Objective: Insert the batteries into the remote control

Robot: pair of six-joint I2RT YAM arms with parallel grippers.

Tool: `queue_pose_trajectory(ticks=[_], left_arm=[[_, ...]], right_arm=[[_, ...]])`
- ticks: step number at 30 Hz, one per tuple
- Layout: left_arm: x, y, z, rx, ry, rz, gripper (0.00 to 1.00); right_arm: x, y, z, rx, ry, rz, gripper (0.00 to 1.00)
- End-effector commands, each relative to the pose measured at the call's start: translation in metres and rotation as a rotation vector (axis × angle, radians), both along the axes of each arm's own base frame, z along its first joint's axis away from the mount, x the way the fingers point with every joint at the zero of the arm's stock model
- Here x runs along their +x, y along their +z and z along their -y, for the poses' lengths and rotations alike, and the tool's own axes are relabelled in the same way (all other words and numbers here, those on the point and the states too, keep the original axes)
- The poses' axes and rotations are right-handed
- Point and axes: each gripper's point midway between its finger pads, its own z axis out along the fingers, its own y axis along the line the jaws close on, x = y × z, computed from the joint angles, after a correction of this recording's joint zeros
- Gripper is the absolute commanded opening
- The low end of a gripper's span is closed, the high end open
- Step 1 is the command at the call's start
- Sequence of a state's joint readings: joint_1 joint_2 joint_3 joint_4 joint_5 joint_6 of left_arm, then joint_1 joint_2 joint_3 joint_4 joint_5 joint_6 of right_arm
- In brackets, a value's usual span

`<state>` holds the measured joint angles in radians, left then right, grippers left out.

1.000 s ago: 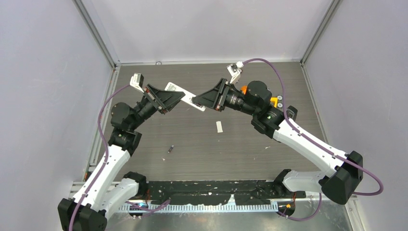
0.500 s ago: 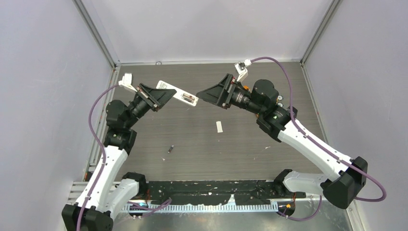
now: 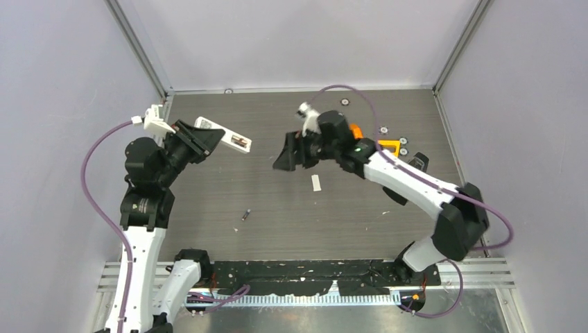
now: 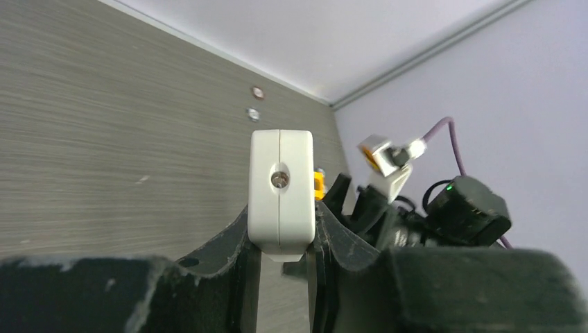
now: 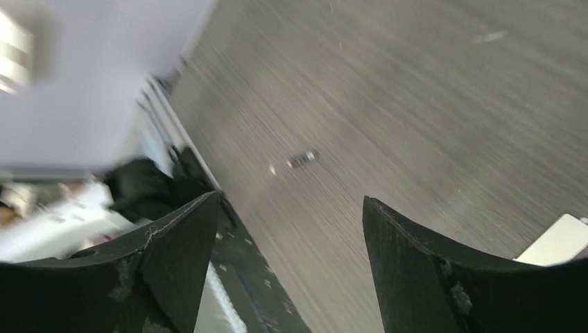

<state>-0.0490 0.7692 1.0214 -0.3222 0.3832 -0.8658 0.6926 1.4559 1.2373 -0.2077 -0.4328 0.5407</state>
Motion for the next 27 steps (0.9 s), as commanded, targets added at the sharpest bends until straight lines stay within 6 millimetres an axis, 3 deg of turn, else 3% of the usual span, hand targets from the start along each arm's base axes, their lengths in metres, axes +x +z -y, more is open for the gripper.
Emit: queue_pose_trajectory(ticks=[1, 4, 7, 10, 12, 16, 23, 27], left_arm=[[-0.008, -0.018, -0.034, 0.168, 0.159, -0.066, 0.00], [-0.011, -0.019, -0.048, 0.213, 0.230, -0.078, 0.00], [-0.013, -0.021, -0.059, 0.235, 0.284, -0.087, 0.00], [-0.013, -0.020, -0.060, 0.233, 0.290, -0.091, 0.00], [-0.012, -0.021, -0.059, 0.230, 0.284, -0.103, 0.00], [-0.010, -0.023, -0.061, 0.239, 0.292, -0.130, 0.00], [-0.005, -0.031, -0.096, 0.324, 0.462, -0.176, 0.00], [0.001, -0.034, -0.106, 0.367, 0.500, -0.186, 0.00]], right_arm=[[-0.032, -0.054, -0.039, -0.248, 0.217, 0.156, 0.80], [-0.038, -0.074, -0.065, -0.340, 0.292, 0.278, 0.74], [-0.063, -0.100, -0.095, -0.359, 0.493, 0.429, 0.67], [-0.067, -0.109, -0.116, -0.335, 0.590, 0.521, 0.65], [-0.066, -0.135, -0.126, -0.374, 0.663, 0.507, 0.65], [-0.068, -0.155, -0.138, -0.366, 0.756, 0.560, 0.66], [-0.062, -0.173, -0.147, -0.350, 0.780, 0.675, 0.66], [-0.061, -0.185, -0.151, -0.370, 0.809, 0.705, 0.66]])
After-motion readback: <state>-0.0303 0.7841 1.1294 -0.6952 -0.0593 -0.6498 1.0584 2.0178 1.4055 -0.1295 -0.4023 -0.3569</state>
